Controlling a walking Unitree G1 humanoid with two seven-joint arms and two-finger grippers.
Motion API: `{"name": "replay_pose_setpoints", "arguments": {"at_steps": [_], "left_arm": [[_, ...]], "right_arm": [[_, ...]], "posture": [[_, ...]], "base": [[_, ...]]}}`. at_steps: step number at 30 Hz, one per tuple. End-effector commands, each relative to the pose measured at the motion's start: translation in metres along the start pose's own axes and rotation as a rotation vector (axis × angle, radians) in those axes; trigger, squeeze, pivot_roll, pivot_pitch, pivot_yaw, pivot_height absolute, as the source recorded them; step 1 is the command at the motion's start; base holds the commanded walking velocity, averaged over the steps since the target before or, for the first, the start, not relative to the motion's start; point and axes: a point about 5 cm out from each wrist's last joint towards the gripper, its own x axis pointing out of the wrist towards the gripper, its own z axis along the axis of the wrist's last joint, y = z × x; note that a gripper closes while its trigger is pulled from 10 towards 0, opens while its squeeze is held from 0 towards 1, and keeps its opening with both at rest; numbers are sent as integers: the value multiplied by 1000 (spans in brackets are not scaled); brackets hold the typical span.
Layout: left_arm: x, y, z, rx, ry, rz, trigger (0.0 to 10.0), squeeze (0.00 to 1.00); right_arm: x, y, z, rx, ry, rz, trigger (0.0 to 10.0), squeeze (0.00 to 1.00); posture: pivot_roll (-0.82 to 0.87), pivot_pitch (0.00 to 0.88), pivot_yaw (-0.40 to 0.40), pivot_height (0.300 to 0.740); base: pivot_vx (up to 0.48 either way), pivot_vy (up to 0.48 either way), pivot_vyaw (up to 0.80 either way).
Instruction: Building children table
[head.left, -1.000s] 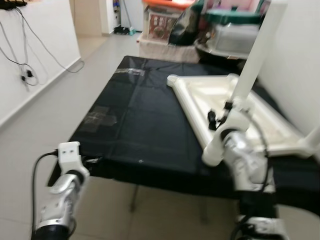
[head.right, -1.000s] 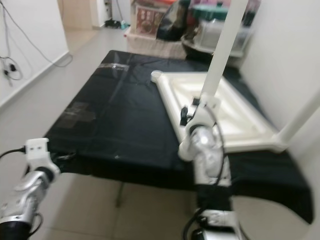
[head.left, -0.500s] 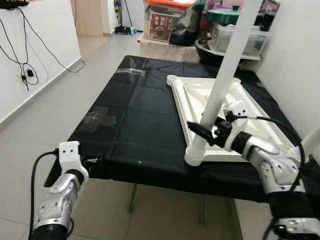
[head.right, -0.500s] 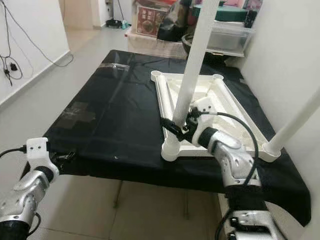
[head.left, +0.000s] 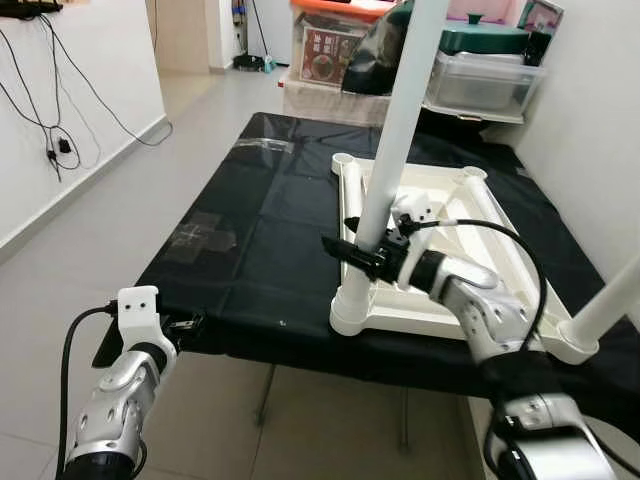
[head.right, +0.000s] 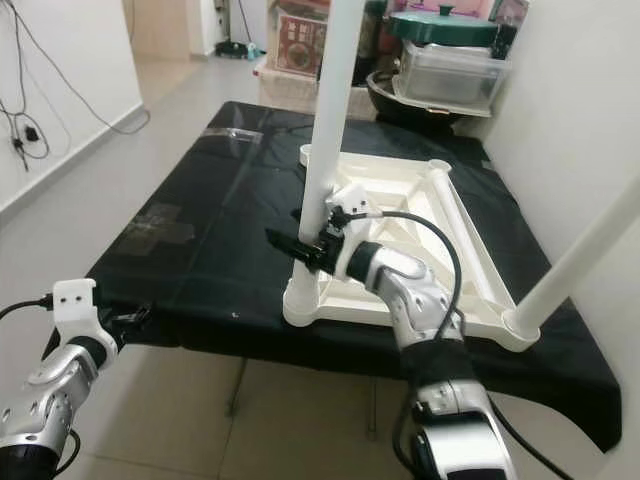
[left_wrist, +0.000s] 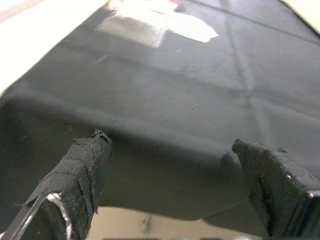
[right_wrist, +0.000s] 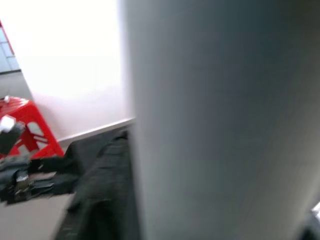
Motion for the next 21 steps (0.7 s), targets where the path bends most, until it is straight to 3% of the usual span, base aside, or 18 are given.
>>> {"name": "replay_pose_setpoints", "arguments": {"at_steps": [1,2,3,4,6,7,9,10,11,12,13,15,16,18,21], "left_arm": [[-1,0,-6,6,26,3,10000,0],[-1,0,-6,6,26,3,10000,0],[-2,1,-7,7,28,5,10000,0],[-2,1,-7,7,28,5,10000,0],[-3,1,-9,7,32,5,10000,0],[-3,1,-9,7,32,5,10000,0],[-3,-2,-10,5,36,-1,10000,0],[-3,-2,-10,5,36,-1,10000,0],[-3,-3,-11,5,38,-5,10000,0],[-3,-3,-11,5,38,-5,10000,0],[-3,-3,-10,6,40,-7,10000,0],[-3,-3,-10,6,40,-7,10000,0],[-1,-3,-8,9,42,-9,10000,0],[2,-5,-7,9,40,-12,10000,0],[2,-6,-7,9,39,-13,10000,0]], "right_arm": [[-2,-15,-7,-5,43,-190,0,0],[-2,-15,-7,-5,43,-190,0,0],[-9,-29,-18,21,107,-414,0,0],[-9,-29,-18,21,107,-414,0,0],[-32,-47,-38,47,220,-803,0,0],[-32,-47,-38,47,220,-803,0,0],[-54,-44,-50,70,242,-1069,0,0],[-54,-44,-50,70,242,-1069,0,0],[-59,-29,-49,67,217,-1142,0,0],[-59,-29,-49,67,217,-1142,0,0],[-58,-12,-48,86,197,-1173,0,0],[-58,-12,-48,86,197,-1173,0,0],[-44,10,-43,113,150,-1132,10000,0],[-28,16,-37,113,116,-1020,10000,0],[-22,17,-35,108,100,-982,10000,0]], "posture": [[95,0,-127,740],[95,0,-127,740],[91,0,-125,740],[91,0,-125,740],[88,0,-123,740],[88,0,-123,740],[86,0,-113,740],[86,0,-113,740],[83,0,-110,740],[83,0,-110,740],[80,0,-105,740],[80,0,-105,740],[77,0,-95,740],[77,0,-93,740],[77,0,-93,740]], "base": [[0,0,0],[0,0,0],[0,0,0],[0,0,0],[0,0,0],[0,0,0],[0,0,0],[0,0,0],[0,0,0],[0,0,0],[0,0,0],[0,0,0],[0,0,0],[0,0,0],[0,0,0]]}}
